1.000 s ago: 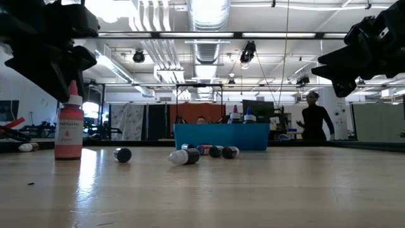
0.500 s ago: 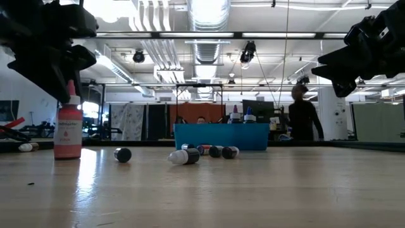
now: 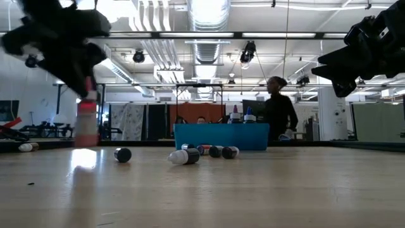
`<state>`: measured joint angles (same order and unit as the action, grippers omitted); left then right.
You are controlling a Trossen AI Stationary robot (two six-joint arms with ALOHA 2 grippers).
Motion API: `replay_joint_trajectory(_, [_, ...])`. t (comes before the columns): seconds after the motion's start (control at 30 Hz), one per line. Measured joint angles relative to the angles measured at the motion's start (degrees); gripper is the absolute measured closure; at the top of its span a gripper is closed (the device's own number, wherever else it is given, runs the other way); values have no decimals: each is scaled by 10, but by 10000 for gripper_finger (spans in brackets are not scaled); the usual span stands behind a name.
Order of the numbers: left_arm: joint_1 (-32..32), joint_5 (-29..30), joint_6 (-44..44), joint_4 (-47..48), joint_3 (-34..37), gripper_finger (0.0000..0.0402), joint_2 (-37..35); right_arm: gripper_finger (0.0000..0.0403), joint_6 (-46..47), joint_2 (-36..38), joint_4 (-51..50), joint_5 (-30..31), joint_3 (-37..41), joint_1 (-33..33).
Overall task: Pick & Place food coloring
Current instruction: Put the large pink food coloring bottle into the blue bin
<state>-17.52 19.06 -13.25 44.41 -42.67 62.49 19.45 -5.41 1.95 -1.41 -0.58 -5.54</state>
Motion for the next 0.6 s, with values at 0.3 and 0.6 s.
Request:
replay_joint_trajectory(0.3, [238,-55,129,-21,-115,311,3,255,0,0,0,0,0,0])
replay_joint_trajectory(0.6, [414,-116,216,-39,-306,312,179,255,0,0,0,0,0,0])
